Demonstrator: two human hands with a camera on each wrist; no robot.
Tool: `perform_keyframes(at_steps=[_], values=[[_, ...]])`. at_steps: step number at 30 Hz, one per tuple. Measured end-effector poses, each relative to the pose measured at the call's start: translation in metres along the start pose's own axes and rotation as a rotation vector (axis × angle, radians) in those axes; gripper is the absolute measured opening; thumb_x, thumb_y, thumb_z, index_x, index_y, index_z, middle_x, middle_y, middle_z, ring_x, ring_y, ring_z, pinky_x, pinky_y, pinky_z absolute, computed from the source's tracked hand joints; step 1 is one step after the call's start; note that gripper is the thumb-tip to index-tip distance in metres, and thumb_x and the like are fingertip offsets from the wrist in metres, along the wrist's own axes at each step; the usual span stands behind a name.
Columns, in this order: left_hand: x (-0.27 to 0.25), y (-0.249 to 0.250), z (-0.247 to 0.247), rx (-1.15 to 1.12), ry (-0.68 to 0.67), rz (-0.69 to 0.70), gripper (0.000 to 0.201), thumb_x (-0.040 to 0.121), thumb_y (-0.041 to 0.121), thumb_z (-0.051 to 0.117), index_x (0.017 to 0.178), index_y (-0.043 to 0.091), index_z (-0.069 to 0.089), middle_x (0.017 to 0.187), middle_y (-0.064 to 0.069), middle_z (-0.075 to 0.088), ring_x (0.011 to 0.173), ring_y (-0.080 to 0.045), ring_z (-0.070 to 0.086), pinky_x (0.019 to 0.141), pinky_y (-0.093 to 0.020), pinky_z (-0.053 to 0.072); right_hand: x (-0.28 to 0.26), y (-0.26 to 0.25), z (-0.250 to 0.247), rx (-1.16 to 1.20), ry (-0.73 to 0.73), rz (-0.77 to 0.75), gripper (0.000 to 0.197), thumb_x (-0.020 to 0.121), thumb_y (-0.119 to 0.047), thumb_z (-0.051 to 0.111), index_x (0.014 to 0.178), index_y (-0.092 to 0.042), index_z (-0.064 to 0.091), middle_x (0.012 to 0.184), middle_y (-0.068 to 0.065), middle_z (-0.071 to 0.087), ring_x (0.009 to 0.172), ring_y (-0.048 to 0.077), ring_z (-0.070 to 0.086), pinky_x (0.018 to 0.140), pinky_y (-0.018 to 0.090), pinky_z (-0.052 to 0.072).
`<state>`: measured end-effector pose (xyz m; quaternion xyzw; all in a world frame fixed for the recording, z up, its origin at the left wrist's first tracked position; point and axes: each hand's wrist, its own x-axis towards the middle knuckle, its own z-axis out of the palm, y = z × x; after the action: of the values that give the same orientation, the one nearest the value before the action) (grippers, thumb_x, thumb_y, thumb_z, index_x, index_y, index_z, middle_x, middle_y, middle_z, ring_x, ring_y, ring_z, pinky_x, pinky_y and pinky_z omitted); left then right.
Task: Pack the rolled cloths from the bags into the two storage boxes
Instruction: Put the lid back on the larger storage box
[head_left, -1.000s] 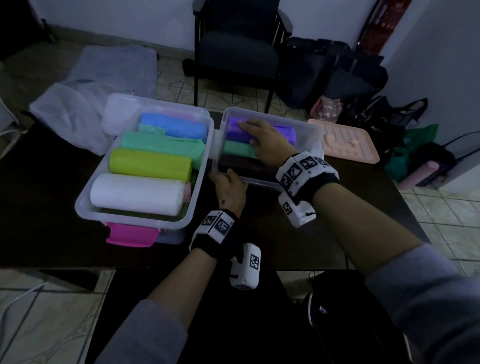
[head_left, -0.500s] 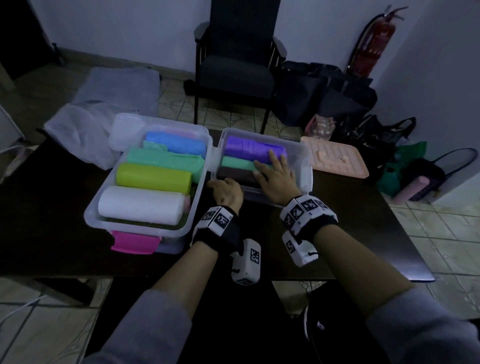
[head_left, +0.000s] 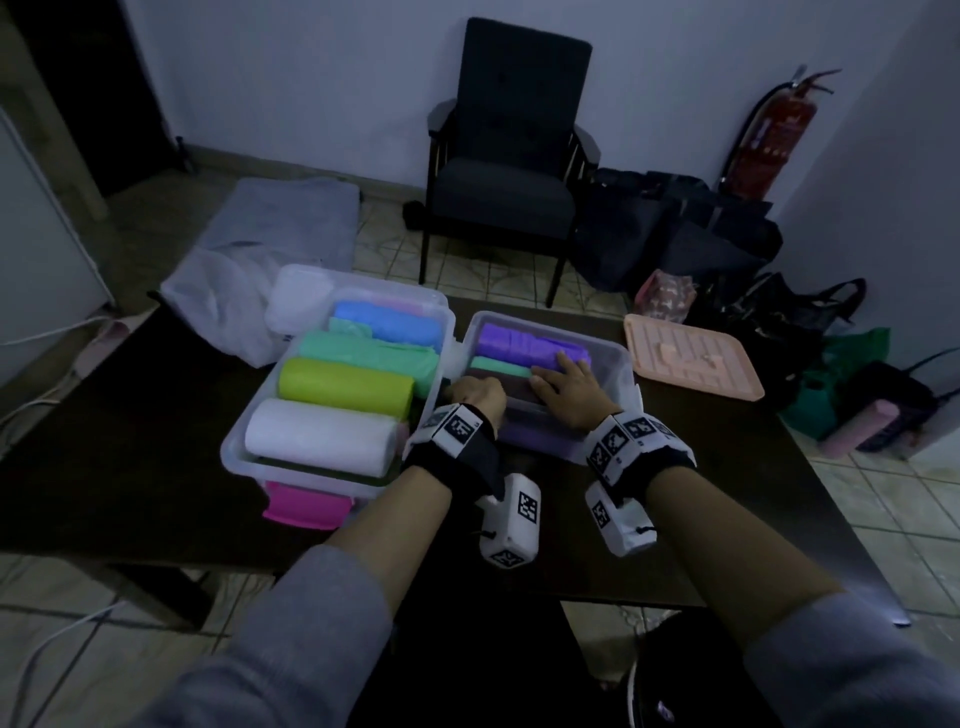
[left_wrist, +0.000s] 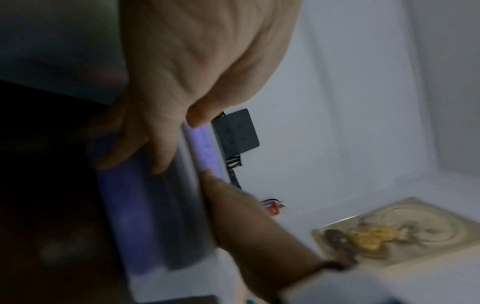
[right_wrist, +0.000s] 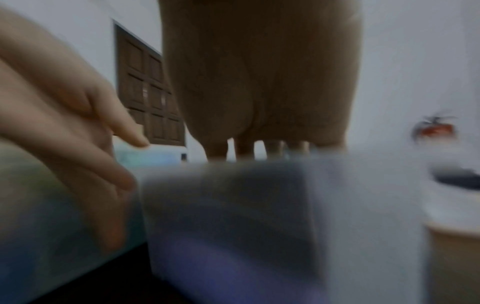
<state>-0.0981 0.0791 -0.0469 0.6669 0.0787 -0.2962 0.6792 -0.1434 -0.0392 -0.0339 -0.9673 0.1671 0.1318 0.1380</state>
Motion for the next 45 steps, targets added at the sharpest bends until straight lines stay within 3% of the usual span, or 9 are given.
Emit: perform_keyframes(at_steps=[8,13,17,22,27,34,37,41,45], values=[[-0.046,0.100,-0.047,0.190,-0.345,-0.087,0.013,0.098,0.010,0.037,0.092,0.008,0.048,0.103,-0.016,0.052,0.103,-0.033,0.054,0.100,-0.041,0.041,0.036,-0.021,-0.052,-0.233,-0.191,-0.045,0.044,0.099,-0.041,0.037,0.120,-0.009,0.059,0.126,0.007,0.058,0.116,0.026,0.052,0.098,0.033,0.037],[-0.007,0.184,-0.113,0.275,-0.065,0.219,0.027,0.100,0.014,0.036,0.121,0.003,0.050,0.113,-0.005,0.052,0.101,-0.024,0.056,0.087,-0.034,0.045,0.071,-0.089,-0.114,-0.159,-0.038,-0.307,0.035,0.099,-0.031,0.044,0.120,-0.011,0.061,0.126,0.008,0.059,0.114,0.023,0.053,0.092,0.027,0.038],[0.063,0.197,-0.165,0.492,0.188,0.218,0.018,0.097,0.006,0.044,0.080,0.004,0.051,0.089,-0.013,0.051,0.080,-0.024,0.054,0.070,-0.034,0.046,0.120,-0.152,-0.139,0.002,-0.014,-0.455,0.036,0.098,-0.032,0.046,0.122,-0.009,0.060,0.126,0.005,0.059,0.113,0.016,0.052,0.084,0.019,0.036],[0.154,0.175,-0.218,0.740,0.323,0.117,0.034,0.089,0.020,0.063,0.062,0.015,0.042,0.088,-0.015,0.058,0.090,-0.031,0.063,0.086,-0.041,0.052,0.216,-0.218,-0.131,-0.005,-0.031,-0.503,0.040,0.098,-0.035,0.047,0.133,-0.016,0.050,0.138,0.003,0.050,0.127,0.019,0.045,0.103,0.026,0.034],[0.195,0.161,-0.240,0.762,0.302,0.082,0.040,0.086,0.022,0.067,0.114,-0.005,0.059,0.111,-0.020,0.065,0.100,-0.031,0.064,0.088,-0.039,0.053,0.300,-0.243,-0.096,-0.060,-0.133,-0.428,0.050,0.096,-0.036,0.049,0.140,-0.013,0.040,0.141,0.007,0.046,0.128,0.023,0.044,0.104,0.030,0.035],[0.232,0.140,-0.249,0.891,0.347,0.069,0.040,0.087,0.023,0.065,0.118,0.002,0.053,0.115,-0.015,0.059,0.104,-0.029,0.060,0.089,-0.040,0.052,0.368,-0.257,-0.044,-0.069,-0.196,-0.326,0.049,0.102,-0.031,0.035,0.142,-0.002,0.036,0.147,0.013,0.037,0.131,0.028,0.040,0.105,0.032,0.032],[0.237,0.133,-0.253,0.845,0.361,0.094,0.030,0.086,0.014,0.065,0.113,0.001,0.058,0.109,-0.018,0.064,0.103,-0.030,0.062,0.087,-0.041,0.053,0.384,-0.264,-0.022,0.045,-0.224,-0.320,0.039,0.101,-0.027,0.039,0.122,0.001,0.056,0.111,0.014,0.062,0.088,0.023,0.058,0.084,0.034,0.046],[0.240,0.127,-0.258,0.785,0.332,0.135,0.019,0.087,0.006,0.061,0.102,-0.003,0.068,0.102,-0.019,0.068,0.097,-0.032,0.065,0.085,-0.041,0.054,0.390,-0.275,-0.009,0.103,-0.307,-0.304,0.040,0.096,-0.030,0.051,0.062,-0.008,0.049,0.061,0.003,0.043,0.052,0.012,0.035,0.049,0.018,0.032],[0.241,0.122,-0.265,0.735,0.298,0.138,0.018,0.086,0.000,0.058,0.100,-0.001,0.070,0.101,-0.018,0.069,0.092,-0.030,0.066,0.081,-0.040,0.056,0.393,-0.275,-0.006,0.133,-0.343,-0.312,0.040,0.083,-0.050,0.063,0.078,-0.011,0.058,0.069,-0.004,0.052,0.069,0.014,0.048,0.064,0.026,0.038]])
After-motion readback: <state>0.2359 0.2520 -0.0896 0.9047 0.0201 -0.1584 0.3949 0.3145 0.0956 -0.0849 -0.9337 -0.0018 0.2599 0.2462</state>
